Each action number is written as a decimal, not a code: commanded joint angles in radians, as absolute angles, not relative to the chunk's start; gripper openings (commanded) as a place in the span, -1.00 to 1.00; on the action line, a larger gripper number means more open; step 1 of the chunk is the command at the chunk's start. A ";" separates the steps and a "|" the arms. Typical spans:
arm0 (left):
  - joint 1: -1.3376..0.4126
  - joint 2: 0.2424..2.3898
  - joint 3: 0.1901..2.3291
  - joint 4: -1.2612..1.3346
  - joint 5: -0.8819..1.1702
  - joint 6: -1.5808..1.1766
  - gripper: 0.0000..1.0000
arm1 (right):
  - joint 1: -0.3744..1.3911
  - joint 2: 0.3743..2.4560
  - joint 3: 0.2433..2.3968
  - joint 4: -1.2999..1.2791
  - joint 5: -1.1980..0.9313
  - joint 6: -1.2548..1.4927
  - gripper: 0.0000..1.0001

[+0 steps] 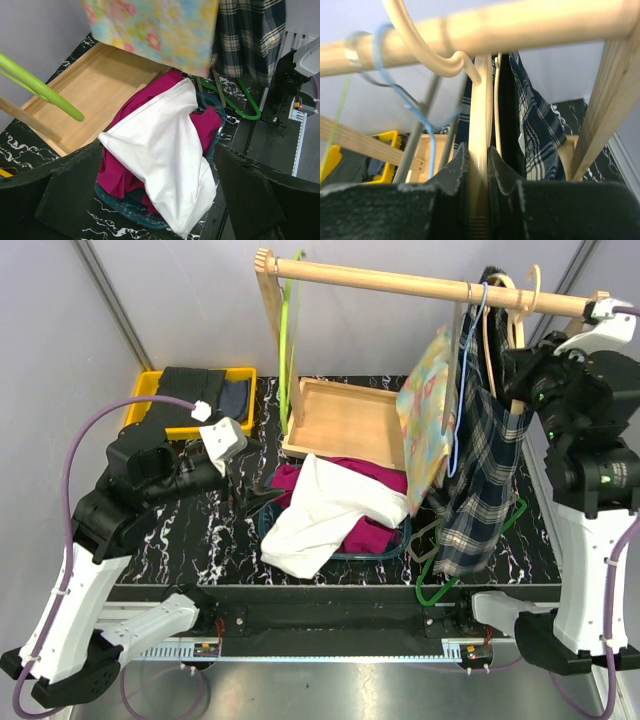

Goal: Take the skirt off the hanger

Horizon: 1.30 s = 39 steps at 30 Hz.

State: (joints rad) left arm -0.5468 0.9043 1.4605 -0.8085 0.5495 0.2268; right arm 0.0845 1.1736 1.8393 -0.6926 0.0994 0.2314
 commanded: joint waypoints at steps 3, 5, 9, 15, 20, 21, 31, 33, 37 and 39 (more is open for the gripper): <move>-0.529 0.913 1.513 -0.738 0.584 0.187 0.98 | 0.103 1.458 2.170 -0.546 0.028 0.192 -1.00; -0.526 0.897 1.494 -0.739 0.571 0.192 0.98 | 0.103 1.532 2.294 -0.537 0.029 0.195 -1.00; -0.523 0.864 1.451 -0.747 0.557 0.210 0.98 | 0.103 1.634 2.388 -0.519 0.040 0.195 -1.00; -0.522 0.871 1.454 -0.749 0.561 0.212 0.98 | 0.103 1.565 2.329 -0.514 0.087 0.150 -1.00; -0.517 0.880 1.474 -0.750 0.572 0.201 0.97 | 0.103 1.413 2.162 -0.521 0.152 0.092 -1.00; -0.514 0.879 1.482 -0.749 0.572 0.198 0.98 | 0.103 1.389 2.114 -0.529 0.167 0.083 -1.00; -0.508 0.899 1.551 -0.749 0.606 0.164 0.98 | 0.103 0.940 1.741 -0.575 0.099 0.090 -1.00; -0.508 0.908 1.572 -0.749 0.617 0.149 0.98 | 0.110 0.867 1.691 -0.574 -0.051 0.107 -1.00; -0.505 0.919 1.594 -0.742 0.649 0.124 0.98 | 0.115 0.759 1.771 -0.609 -0.317 0.176 -1.00; -0.500 0.923 1.597 -0.738 0.655 0.114 0.98 | 0.123 0.773 1.932 -0.629 -0.385 0.239 -1.00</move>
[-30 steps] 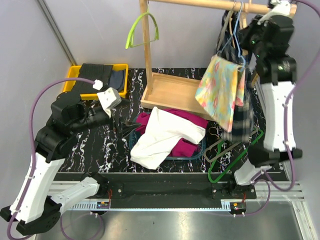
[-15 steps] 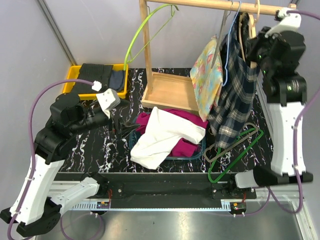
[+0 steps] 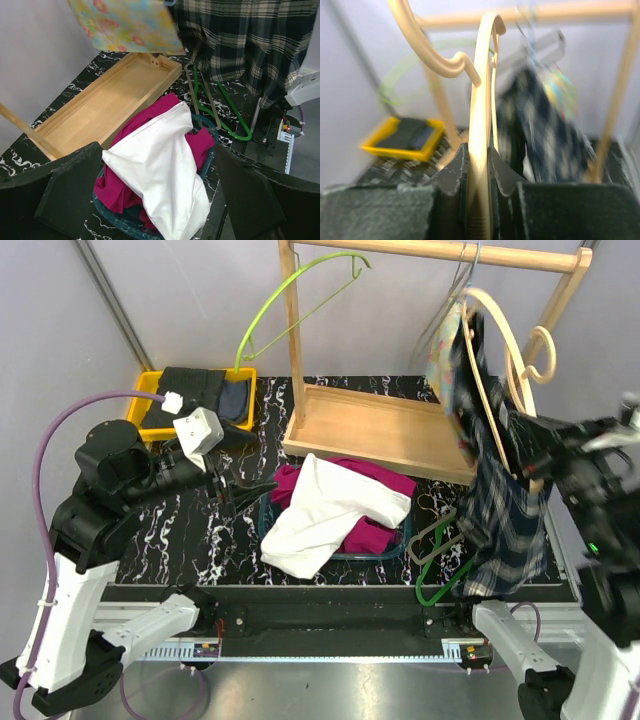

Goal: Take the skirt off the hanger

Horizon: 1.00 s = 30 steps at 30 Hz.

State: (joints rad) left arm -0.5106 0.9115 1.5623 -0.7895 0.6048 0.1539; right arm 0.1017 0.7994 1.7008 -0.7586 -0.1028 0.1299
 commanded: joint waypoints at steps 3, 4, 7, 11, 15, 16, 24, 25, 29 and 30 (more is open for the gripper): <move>-0.491 0.927 1.595 -0.724 0.664 0.095 0.98 | 0.123 0.843 2.208 -0.667 -0.514 0.340 -1.00; -0.486 0.927 1.595 -0.713 0.672 0.089 0.98 | 0.124 0.886 2.274 -0.670 -0.559 0.366 -1.00; -0.471 0.928 1.598 -0.692 0.690 0.061 0.98 | 0.126 0.971 2.479 -0.681 -0.632 0.442 -1.00; -0.453 0.922 1.609 -0.687 0.696 0.051 0.98 | 0.127 0.971 2.377 -0.692 -0.621 0.446 -1.00; -0.449 0.910 1.598 -0.687 0.713 0.048 0.98 | 0.126 0.916 2.125 -0.733 -0.449 0.364 -1.00; -0.449 0.907 1.583 -0.686 0.722 0.045 0.98 | 0.126 0.887 2.087 -0.755 -0.372 0.347 -1.00; -0.449 0.922 1.575 -0.680 0.738 0.058 0.98 | 0.126 0.672 1.432 -0.897 0.785 0.529 -1.00; -0.449 0.922 1.577 -0.680 0.738 0.058 0.98 | 0.126 0.657 1.375 -0.905 0.805 0.560 -1.00; -0.449 0.910 1.574 -0.689 0.727 0.080 0.98 | 0.126 0.681 1.187 -0.940 0.841 0.670 -1.00; -0.449 0.904 1.572 -0.690 0.723 0.081 0.98 | 0.126 0.716 1.169 -0.937 0.851 0.679 -1.00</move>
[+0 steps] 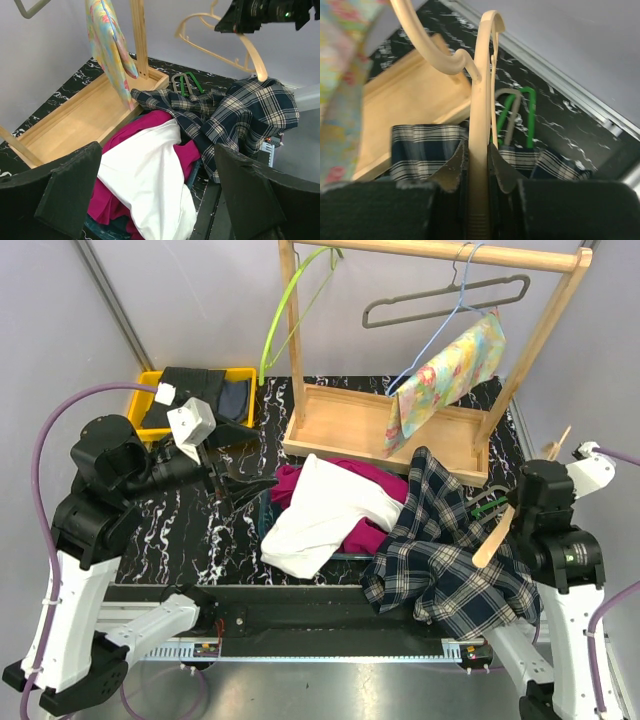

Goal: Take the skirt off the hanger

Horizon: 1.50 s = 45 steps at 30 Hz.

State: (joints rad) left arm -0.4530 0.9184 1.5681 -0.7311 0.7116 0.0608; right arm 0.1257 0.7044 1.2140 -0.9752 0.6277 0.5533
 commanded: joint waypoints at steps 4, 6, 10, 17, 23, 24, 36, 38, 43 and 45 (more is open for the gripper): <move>-0.449 0.893 1.560 -0.693 0.716 0.081 0.98 | 0.124 0.824 1.097 -0.879 0.850 0.699 -1.00; -0.449 0.887 1.552 -0.693 0.712 0.081 0.98 | 0.124 0.885 1.088 -0.816 0.822 0.689 -1.00; -0.448 0.876 1.557 -0.707 0.700 0.094 0.97 | 0.109 0.986 1.106 -0.755 0.789 0.678 -0.55; -0.449 0.845 1.540 -0.736 0.683 0.121 0.97 | 0.103 1.034 1.154 -0.776 0.666 0.643 0.55; -0.448 0.848 1.537 -0.736 0.681 0.118 0.98 | 0.104 0.835 1.190 -0.830 0.277 0.605 0.66; -0.448 0.850 1.537 -0.736 0.681 0.118 0.98 | 0.103 0.809 1.210 -0.839 0.200 0.586 0.69; -0.442 0.888 1.563 -0.733 0.687 0.109 0.98 | 0.114 0.620 1.168 -1.104 -0.516 0.309 0.99; -0.434 0.887 1.565 -0.735 0.686 0.109 0.98 | 0.117 0.626 1.120 -1.124 -0.468 0.296 0.99; -0.431 0.881 1.551 -0.735 0.686 0.110 0.98 | 0.117 0.617 1.084 -1.143 -0.326 0.339 0.99; -0.431 0.880 1.542 -0.733 0.687 0.112 0.98 | 0.117 0.666 1.100 -1.181 -0.295 0.357 0.99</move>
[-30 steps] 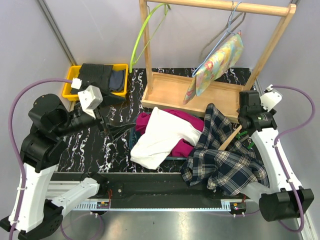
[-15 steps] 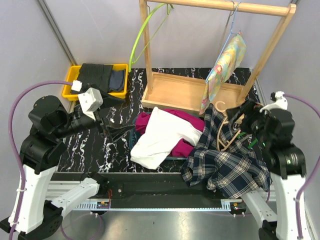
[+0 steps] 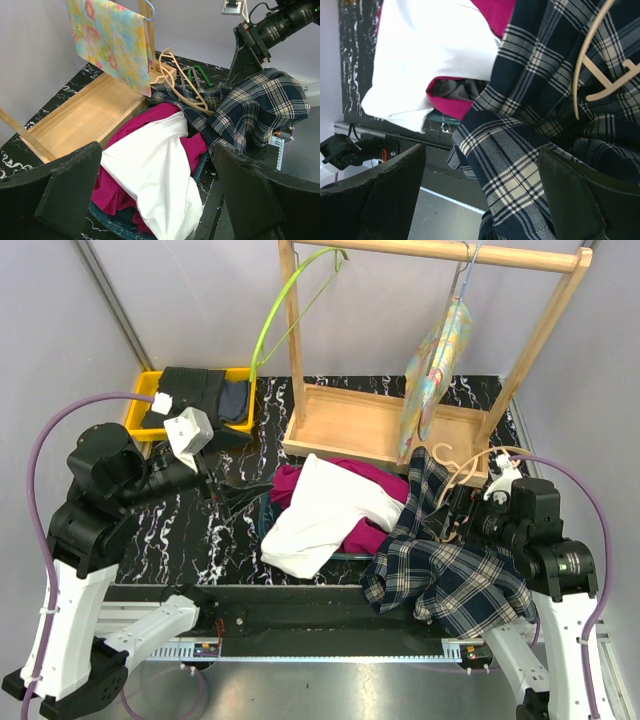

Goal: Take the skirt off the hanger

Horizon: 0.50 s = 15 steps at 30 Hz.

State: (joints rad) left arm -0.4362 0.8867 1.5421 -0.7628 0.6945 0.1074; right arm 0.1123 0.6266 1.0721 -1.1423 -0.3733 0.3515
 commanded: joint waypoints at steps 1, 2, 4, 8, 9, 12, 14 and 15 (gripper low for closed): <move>-0.431 0.882 1.542 -0.735 0.689 0.112 0.98 | 0.121 0.704 1.104 -1.218 -0.290 0.370 0.99; -0.431 0.885 1.545 -0.735 0.690 0.112 0.98 | 0.120 0.724 1.114 -1.241 -0.294 0.380 1.00; -0.431 0.885 1.546 -0.735 0.689 0.118 0.97 | 0.120 0.777 1.134 -1.323 -0.304 0.419 0.99; -0.431 0.887 1.549 -0.736 0.686 0.123 0.98 | 0.126 0.752 1.105 -1.405 -0.279 0.449 1.00; -0.431 0.887 1.549 -0.735 0.686 0.121 0.97 | 0.126 0.749 1.092 -1.434 -0.264 0.456 0.99; -0.431 0.885 1.543 -0.729 0.686 0.121 0.98 | 0.127 0.735 1.022 -1.415 -0.345 0.506 1.00; -0.431 0.882 1.539 -0.727 0.680 0.124 0.98 | 0.129 0.718 0.968 -1.378 -0.449 0.543 1.00; -0.431 0.881 1.537 -0.727 0.678 0.127 0.98 | 0.129 0.713 0.953 -1.341 -0.474 0.569 0.99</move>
